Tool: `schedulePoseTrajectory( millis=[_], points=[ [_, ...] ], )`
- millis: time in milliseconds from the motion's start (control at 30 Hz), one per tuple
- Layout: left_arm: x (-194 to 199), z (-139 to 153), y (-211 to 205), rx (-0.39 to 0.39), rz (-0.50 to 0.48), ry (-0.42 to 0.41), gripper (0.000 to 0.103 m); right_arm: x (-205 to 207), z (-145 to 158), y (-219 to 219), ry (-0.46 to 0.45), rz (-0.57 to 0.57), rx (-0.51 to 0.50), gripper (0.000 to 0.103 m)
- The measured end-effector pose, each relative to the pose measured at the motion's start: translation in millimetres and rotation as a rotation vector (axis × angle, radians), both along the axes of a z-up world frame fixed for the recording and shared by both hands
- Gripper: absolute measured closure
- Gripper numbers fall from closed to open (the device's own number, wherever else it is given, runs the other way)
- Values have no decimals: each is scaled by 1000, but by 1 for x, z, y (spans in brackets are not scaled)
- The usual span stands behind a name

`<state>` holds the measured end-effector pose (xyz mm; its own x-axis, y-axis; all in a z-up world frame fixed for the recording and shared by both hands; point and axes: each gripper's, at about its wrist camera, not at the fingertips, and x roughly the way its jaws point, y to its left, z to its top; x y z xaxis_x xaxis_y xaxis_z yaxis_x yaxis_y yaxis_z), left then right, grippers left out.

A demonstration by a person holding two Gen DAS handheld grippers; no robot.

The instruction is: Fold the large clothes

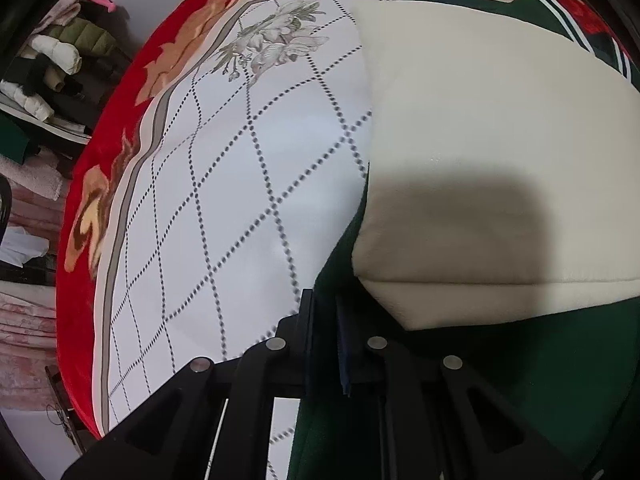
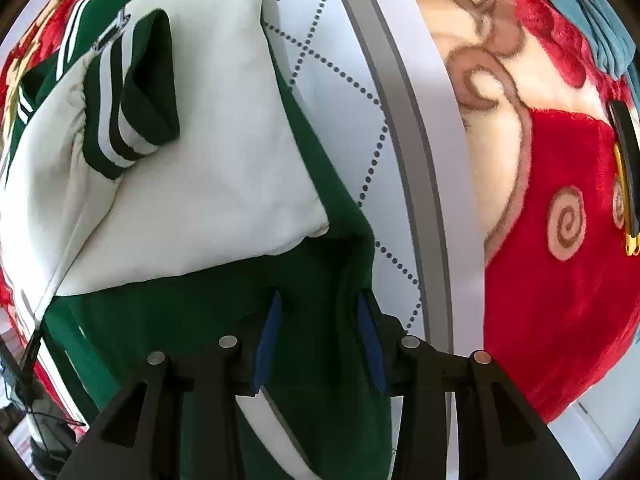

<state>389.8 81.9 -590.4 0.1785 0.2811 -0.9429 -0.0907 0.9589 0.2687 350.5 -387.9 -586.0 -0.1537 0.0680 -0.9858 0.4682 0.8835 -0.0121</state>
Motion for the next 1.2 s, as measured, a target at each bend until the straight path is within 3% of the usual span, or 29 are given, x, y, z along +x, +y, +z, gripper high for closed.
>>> schedulePoseTrajectory(
  millis=[133, 200, 333, 467, 533, 567, 600, 633, 667, 733, 833, 867, 900, 967, 1033, 1100, 1133, 1167, 1200],
  points=[
    [5, 1, 11, 22, -30, -3, 95, -1, -12, 25, -1, 7, 65, 54],
    [4, 4, 14, 16, -30, -3, 95, 1, -10, 37, -14, 18, 76, 93],
    [0, 6, 6, 9, -50, 8, 95, -10, -16, 21, -22, -133, 54, 93],
    [-1, 19, 5, 19, -35, 17, 90, 1, 3, 41, -11, -62, 31, 86],
    [-7, 40, 3, -8, -39, -16, 87, -1, 22, 48, -44, -57, 34, 73],
    [-10, 48, 0, -15, -45, -29, 80, -4, 32, 49, -75, -68, 44, 61],
    [-15, 60, -6, -27, -59, -48, 55, -7, 40, 48, -100, -83, 45, 52],
    [-19, 67, -11, -37, -62, -60, 13, -9, 48, 46, -127, -98, 36, 50],
    [-22, 75, -16, -55, -67, -74, 0, -11, 51, 44, -138, -105, 25, 49],
    [-29, 88, -33, -84, -78, -100, 0, -10, 53, 39, -140, -137, 13, 49],
    [-29, 89, -58, -119, -85, -104, 0, -13, 31, 19, -142, -197, 23, 49],
    [-26, 86, -65, -136, -93, -94, 0, -12, 21, 15, -115, -209, 14, 58],
    [-26, 82, -78, -152, -101, -88, 0, -15, 16, 11, -102, -236, 8, 99],
    [-27, 73, -108, -159, -129, -72, 0, -23, 12, -2, -108, -335, -4, 98],
    [-29, 64, -133, -181, -168, -54, 0, -34, 13, -17, -140, -473, 58, 97],
    [-35, 56, -159, -189, -211, -42, 0, -40, 19, -18, -156, -478, 90, 95],
    [-38, 52, -172, -190, -238, -29, 0, -43, 24, -19, -162, -449, 81, 90],
    [-41, 50, -181, -187, -255, -21, 0, -46, 29, -19, -158, -404, 59, 77],
    [-46, 44, -192, -179, -282, -12, 0, -47, 32, -14, -157, -373, 51, 56]
  ],
)
